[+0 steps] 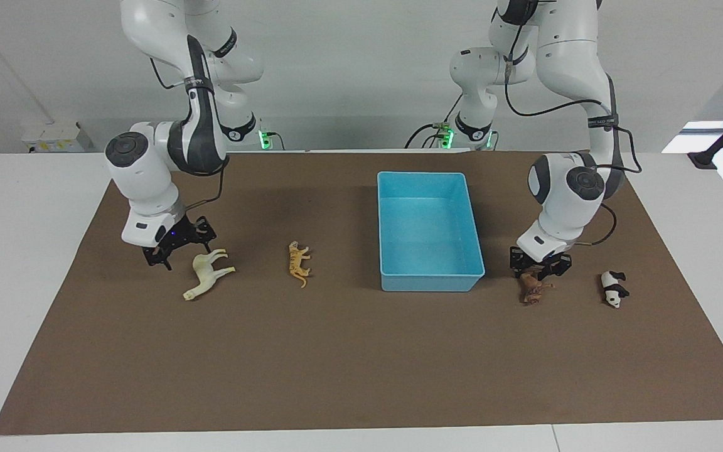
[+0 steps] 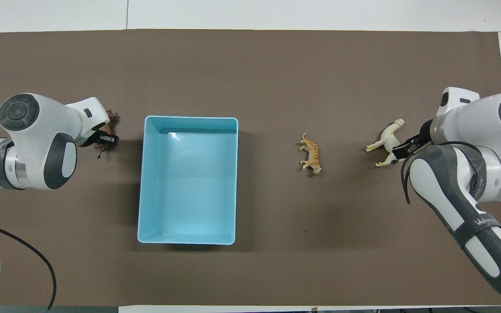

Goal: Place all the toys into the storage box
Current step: 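Lower the brown horse into the blue box and open the left gripper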

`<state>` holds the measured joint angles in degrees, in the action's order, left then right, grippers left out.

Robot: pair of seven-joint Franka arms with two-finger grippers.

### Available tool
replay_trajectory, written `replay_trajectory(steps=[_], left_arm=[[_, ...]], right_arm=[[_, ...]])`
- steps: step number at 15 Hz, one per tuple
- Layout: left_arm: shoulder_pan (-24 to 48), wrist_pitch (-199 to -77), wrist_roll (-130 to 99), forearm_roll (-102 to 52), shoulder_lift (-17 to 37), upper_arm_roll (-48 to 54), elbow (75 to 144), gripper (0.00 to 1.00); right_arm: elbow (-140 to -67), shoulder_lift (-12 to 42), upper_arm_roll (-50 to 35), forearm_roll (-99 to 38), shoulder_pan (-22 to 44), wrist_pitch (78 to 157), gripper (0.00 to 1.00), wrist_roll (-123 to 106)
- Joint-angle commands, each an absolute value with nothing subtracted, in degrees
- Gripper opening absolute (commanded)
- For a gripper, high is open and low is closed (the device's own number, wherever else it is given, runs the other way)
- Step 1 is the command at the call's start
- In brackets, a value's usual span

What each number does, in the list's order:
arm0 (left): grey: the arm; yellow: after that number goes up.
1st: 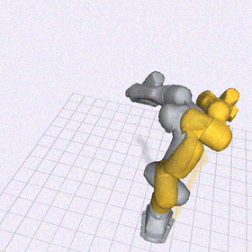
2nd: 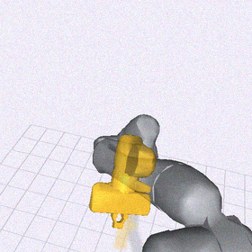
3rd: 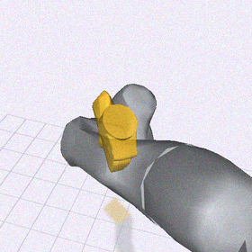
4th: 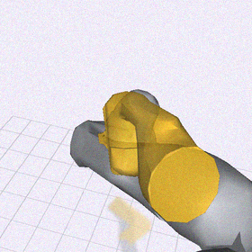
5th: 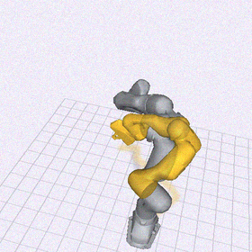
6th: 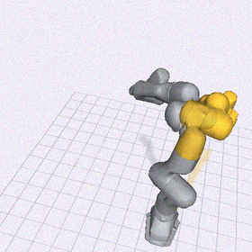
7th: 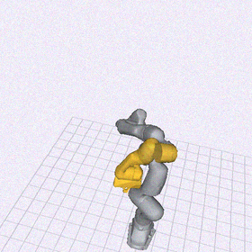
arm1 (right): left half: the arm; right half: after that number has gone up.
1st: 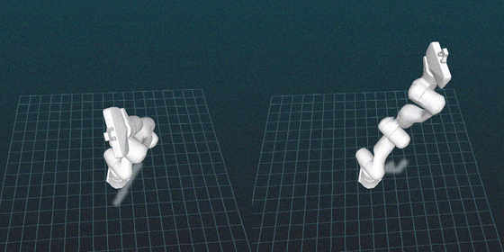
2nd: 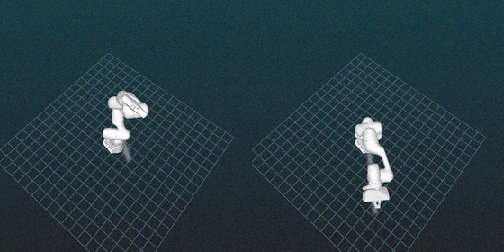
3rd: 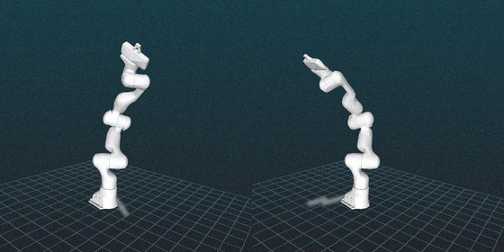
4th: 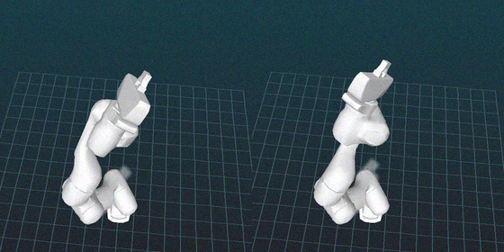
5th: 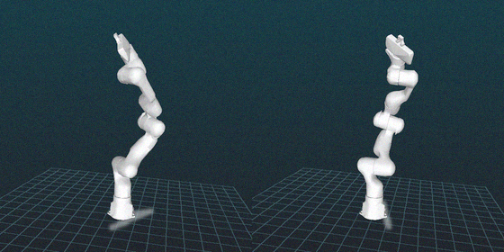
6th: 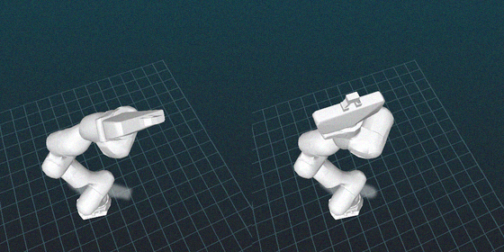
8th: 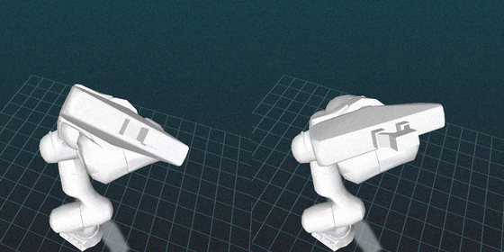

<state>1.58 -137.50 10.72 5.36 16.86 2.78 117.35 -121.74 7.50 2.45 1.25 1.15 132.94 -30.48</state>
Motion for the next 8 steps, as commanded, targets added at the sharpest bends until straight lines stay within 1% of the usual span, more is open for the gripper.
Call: replay_trajectory(steps=[1,2,5,7,8], left_arm=[[2.2,-137.6,11.1,6.3,16.4,2.2,116.9,0.10],[2.2,-135.4,11.1,6.3,16.4,2.2,115.1,0.03],[2.1,-122.8,10.8,5.8,15.5,2.5,107.2,0.01],[2.8,-111.5,9.8,4.1,13.5,2.9,101.1,0.01],[3.9,-106.8,7.8,2.4,12.1,2.9,99.5,0.01]], right_arm=[[-123.1,6.9,2.3,1.0,1.2,134.2,1.00,-25.6],[-123.3,7.5,2.3,1.0,2.5,134.6,1.00,-24.4],[-123.6,9.1,2.3,1.0,2.9,135.5,1.00,-21.4],[-123.9,9.9,2.3,1.0,3.0,138.2,1.00,-21.5],[-124.5,10.3,2.3,1.0,2.9,139.1,1.00,-21.8]])
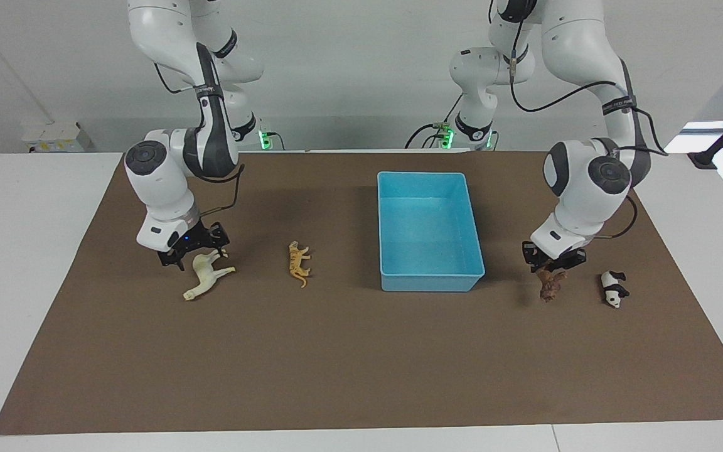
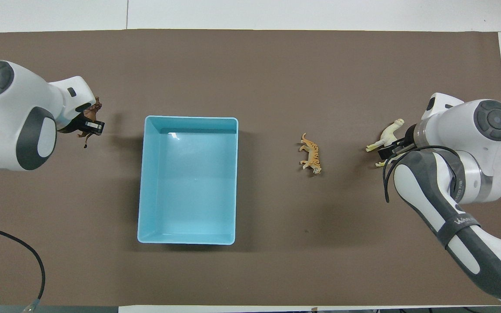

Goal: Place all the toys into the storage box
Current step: 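Lower the brown horse into the blue box and open the left gripper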

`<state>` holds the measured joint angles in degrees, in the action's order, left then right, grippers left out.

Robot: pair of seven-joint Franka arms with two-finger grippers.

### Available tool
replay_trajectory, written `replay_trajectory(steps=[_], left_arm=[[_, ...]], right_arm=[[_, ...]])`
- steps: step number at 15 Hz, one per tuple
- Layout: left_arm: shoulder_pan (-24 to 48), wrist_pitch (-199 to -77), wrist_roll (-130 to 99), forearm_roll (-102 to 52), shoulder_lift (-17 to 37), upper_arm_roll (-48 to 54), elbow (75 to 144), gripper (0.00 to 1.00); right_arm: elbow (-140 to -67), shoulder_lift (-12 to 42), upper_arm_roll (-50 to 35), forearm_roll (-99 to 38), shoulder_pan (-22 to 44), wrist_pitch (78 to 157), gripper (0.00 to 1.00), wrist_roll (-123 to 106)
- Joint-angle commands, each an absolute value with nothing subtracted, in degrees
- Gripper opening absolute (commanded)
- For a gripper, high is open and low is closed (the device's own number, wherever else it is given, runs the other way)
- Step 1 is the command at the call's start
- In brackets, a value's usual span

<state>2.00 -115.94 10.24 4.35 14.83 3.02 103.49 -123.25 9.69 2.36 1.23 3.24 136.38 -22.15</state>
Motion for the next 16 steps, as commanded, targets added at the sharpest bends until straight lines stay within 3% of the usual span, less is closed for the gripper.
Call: replay_trajectory(steps=[1,6,8,9,10,11,12,16], left_arm=[[5.4,-104.7,4.2,1.9,10.2,3.0,99.6,0.01],[18.9,-101.8,-16.1,1.6,4.8,3.1,104.4,0.02],[22.9,-105.5,-20.2,1.6,1.4,3.1,111.6,0.10],[24.5,-107.6,-20.8,1.6,-0.2,3.1,115.4,0.18],[25.1,-109.8,-21.3,1.6,-1.1,3.1,117.6,0.32],[25.2,-109.9,-21.2,1.6,-1.1,3.1,117.3,0.96],[25.2,-109.6,-20.9,1.6,-1.1,3.0,116.9,1.00],[24.1,-108.4,-20.1,1.7,-2.5,2.6,114.8,1.00]], right_arm=[[-124.5,10.7,2.3,1.0,2.9,139.5,1.00,-21.7],[-125.8,13.0,2.3,1.0,3.0,144.0,1.00,-21.4],[-125.9,13.3,2.3,1.0,3.0,144.3,1.00,-21.7],[-126.0,13.3,2.3,1.0,3.0,144.3,1.00,-21.8],[-126.3,13.2,2.3,1.0,2.9,144.3,0.92,-21.6],[-126.4,13.2,2.3,1.0,2.9,144.3,0.61,-21.2],[-126.3,13.2,2.3,0.9,2.9,144.1,0.01,-20.0],[-125.5,13.2,2.3,1.0,2.9,142.5,0.00,-17.0]])
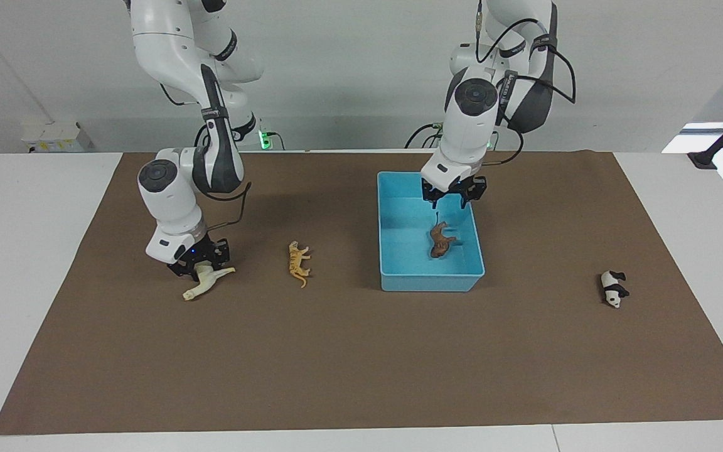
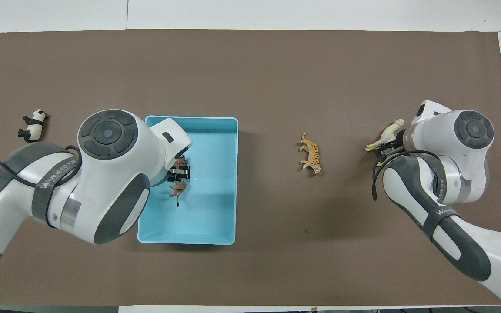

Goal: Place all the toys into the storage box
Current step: 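Lower the brown horse into the blue box and open the left gripper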

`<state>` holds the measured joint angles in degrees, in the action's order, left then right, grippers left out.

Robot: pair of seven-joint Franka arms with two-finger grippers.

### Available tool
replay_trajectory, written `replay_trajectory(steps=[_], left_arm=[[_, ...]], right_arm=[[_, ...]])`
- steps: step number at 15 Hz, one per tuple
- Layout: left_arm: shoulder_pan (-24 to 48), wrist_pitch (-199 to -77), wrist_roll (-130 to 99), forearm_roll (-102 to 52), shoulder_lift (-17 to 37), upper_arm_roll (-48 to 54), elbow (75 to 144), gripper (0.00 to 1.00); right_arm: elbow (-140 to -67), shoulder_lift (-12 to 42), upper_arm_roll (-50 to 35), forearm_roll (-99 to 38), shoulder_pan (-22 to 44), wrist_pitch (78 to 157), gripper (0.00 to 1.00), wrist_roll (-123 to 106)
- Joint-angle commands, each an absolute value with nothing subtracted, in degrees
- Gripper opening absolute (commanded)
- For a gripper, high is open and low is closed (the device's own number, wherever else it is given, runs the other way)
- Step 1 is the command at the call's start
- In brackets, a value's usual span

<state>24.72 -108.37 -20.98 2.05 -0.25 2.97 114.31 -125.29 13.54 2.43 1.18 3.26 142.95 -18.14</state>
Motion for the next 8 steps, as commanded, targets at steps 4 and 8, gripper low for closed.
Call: replay_trajectory(steps=[4,8], left_arm=[[15.7,-110.0,-6.9,2.1,-1.5,1.9,112.3,1.00],[3.5,-120.1,11.6,2.1,0.9,2.0,112.6,1.00]], right_arm=[[-121.9,12.2,2.4,1.0,2.9,136.9,0.00,-17.0],[-110.9,10.2,1.7,1.0,4.8,122.5,0.00,-11.5]])
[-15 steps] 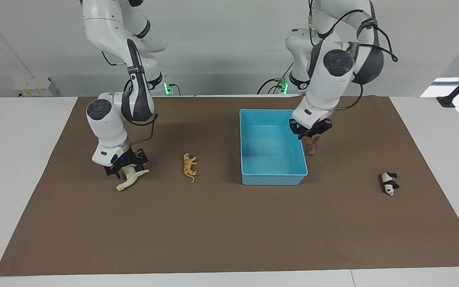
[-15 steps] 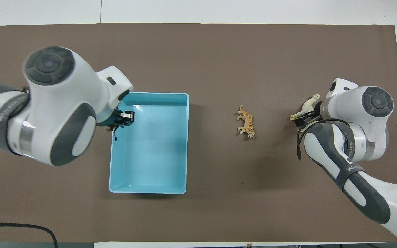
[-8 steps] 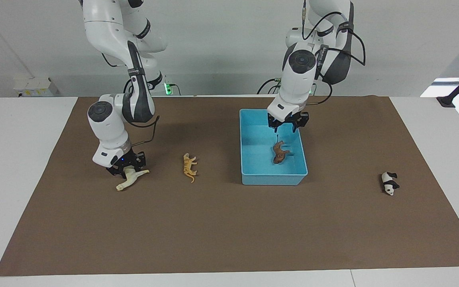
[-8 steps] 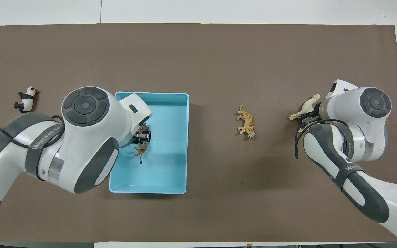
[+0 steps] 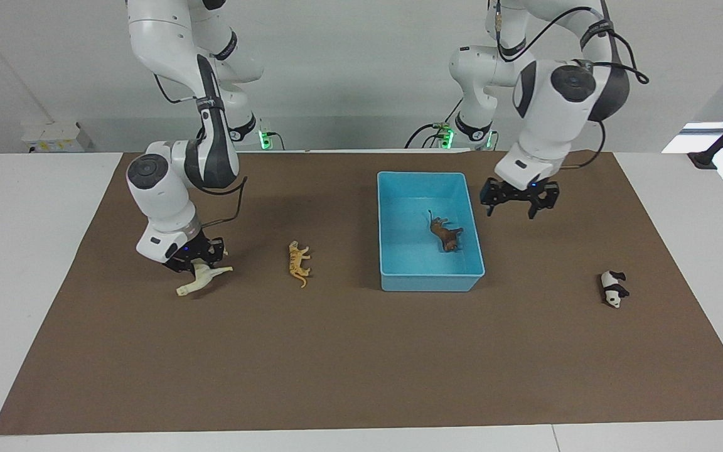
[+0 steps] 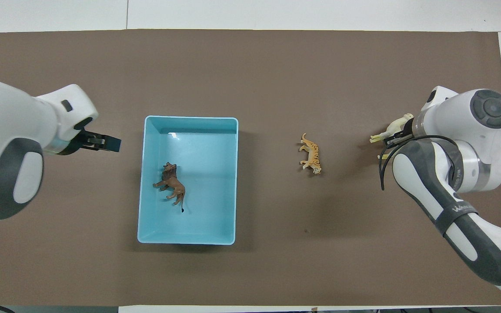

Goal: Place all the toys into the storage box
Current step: 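Carry the white llama into the box with the right gripper and release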

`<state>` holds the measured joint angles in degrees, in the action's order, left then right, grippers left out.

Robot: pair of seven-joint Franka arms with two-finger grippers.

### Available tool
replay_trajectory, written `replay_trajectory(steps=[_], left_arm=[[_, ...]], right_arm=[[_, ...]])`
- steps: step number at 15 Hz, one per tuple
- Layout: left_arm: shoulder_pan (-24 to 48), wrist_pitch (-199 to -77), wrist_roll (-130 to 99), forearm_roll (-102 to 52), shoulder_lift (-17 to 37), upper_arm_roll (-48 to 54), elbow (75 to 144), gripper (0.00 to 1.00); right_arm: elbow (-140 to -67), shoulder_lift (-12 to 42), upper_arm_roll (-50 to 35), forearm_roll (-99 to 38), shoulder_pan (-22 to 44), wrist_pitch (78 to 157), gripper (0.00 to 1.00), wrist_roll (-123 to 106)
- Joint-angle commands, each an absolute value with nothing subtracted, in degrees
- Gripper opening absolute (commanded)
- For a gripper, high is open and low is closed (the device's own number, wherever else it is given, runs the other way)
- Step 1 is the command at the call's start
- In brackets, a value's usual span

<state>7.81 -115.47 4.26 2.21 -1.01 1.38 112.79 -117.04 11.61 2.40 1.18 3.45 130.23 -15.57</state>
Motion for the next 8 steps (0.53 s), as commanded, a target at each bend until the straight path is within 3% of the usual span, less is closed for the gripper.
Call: replay_trajectory(steps=[1,4,6,8], left_arm=[[1.4,-122.2,14.7,2.1,2.3,2.0,112.2,1.00],[-3.9,-130.4,19.9,2.1,7.5,2.0,111.3,1.00],[-6.1,-134.9,22.0,2.2,11.4,1.9,109.9,1.00],[-9.3,-138.2,26.7,2.3,12.7,1.8,109.5,1.00]], right_arm=[[-106.3,10.4,1.6,0.9,6.8,117.7,0.00,-7.5],[-94.2,11.8,1.2,-0.7,17.2,109.9,0.00,10.3],[-89.0,14.2,1.3,-6.4,23.0,111.1,0.00,19.2],[-87.2,15.6,1.2,-11.2,27.3,118.3,0.00,23.1]])
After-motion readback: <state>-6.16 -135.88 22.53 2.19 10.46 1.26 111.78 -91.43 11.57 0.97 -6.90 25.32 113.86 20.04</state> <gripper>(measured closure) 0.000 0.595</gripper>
